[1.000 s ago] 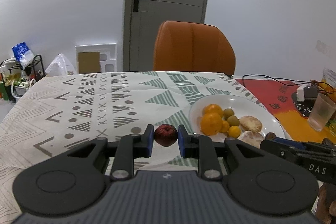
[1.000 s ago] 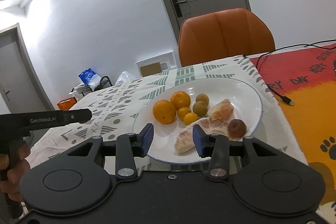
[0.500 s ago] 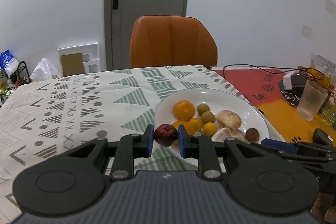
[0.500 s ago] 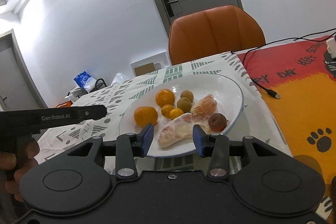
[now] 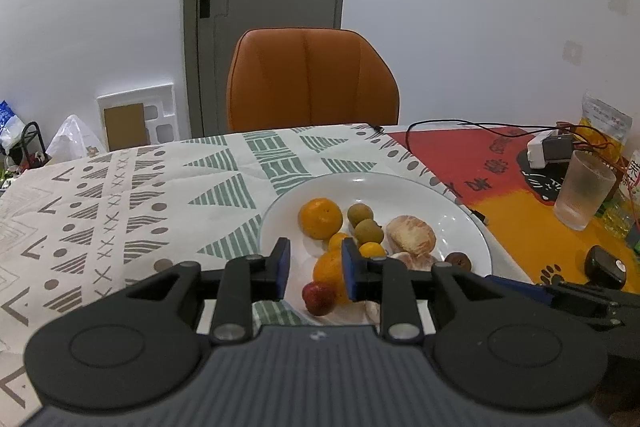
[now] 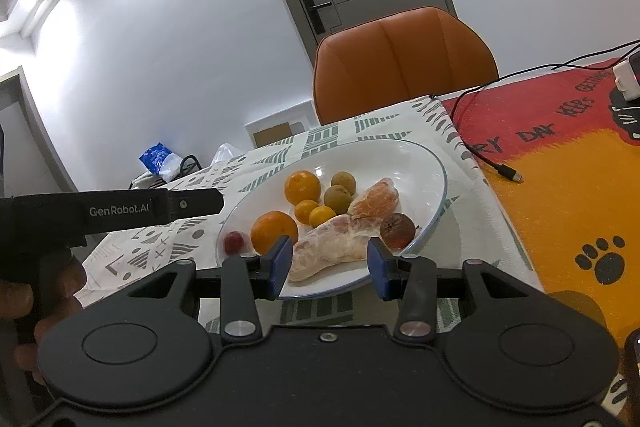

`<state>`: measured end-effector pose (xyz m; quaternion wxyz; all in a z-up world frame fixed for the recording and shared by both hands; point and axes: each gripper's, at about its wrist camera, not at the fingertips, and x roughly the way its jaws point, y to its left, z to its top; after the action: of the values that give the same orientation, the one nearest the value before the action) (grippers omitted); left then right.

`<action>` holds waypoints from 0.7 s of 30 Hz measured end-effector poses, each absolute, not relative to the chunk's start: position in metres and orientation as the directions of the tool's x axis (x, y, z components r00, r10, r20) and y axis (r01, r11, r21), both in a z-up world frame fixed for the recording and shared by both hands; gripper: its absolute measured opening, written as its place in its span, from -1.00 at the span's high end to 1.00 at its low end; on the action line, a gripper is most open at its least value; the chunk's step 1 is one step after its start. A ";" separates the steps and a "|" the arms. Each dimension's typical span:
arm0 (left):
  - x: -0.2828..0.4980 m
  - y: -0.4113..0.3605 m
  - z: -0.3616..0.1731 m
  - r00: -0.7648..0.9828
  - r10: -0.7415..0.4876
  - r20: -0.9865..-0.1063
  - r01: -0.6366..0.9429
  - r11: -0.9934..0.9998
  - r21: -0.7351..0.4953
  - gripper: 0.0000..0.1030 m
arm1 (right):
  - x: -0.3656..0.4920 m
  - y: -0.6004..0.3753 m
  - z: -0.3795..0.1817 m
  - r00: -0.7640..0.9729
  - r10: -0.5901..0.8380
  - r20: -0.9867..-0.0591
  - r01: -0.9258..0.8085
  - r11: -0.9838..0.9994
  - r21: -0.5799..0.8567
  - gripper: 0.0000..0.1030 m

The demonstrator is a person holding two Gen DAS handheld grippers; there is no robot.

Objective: Organize fruits
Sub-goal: 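Lower the apple and orange into the bowl and open both grippers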

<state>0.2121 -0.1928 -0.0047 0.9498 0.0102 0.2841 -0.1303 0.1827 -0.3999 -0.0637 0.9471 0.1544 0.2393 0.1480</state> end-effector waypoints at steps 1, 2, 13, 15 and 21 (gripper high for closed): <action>0.212 -0.192 -0.005 0.805 -0.237 -0.544 0.249 0.967 -0.053 0.50 | 0.183 -0.400 -0.064 0.841 0.355 -0.407 -0.207 0.908 0.363 0.16; 0.212 -0.190 -0.005 0.806 -0.232 -0.545 0.244 0.968 -0.051 0.49 | 0.182 -0.399 -0.063 0.841 0.355 -0.407 -0.208 0.908 0.363 0.16; 0.201 -0.159 0.001 0.826 -0.182 -0.533 0.188 0.981 -0.044 0.15 | 0.180 -0.379 -0.056 0.836 0.370 -0.405 -0.236 0.909 0.344 0.06; 0.197 -0.152 0.002 0.830 -0.169 -0.531 0.175 0.984 -0.040 0.07 | 0.180 -0.375 -0.054 0.834 0.374 -0.406 -0.241 0.908 0.341 0.06; 0.188 -0.134 0.004 0.842 -0.123 -0.525 0.129 0.991 -0.027 -0.26 | 0.177 -0.362 -0.050 0.831 0.381 -0.405 -0.256 0.909 0.330 -0.05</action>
<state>0.1879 -0.1337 0.0040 0.9596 0.0049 0.2734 -0.0657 0.1772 -0.3624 -0.0501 0.9477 0.1322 0.2371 0.1681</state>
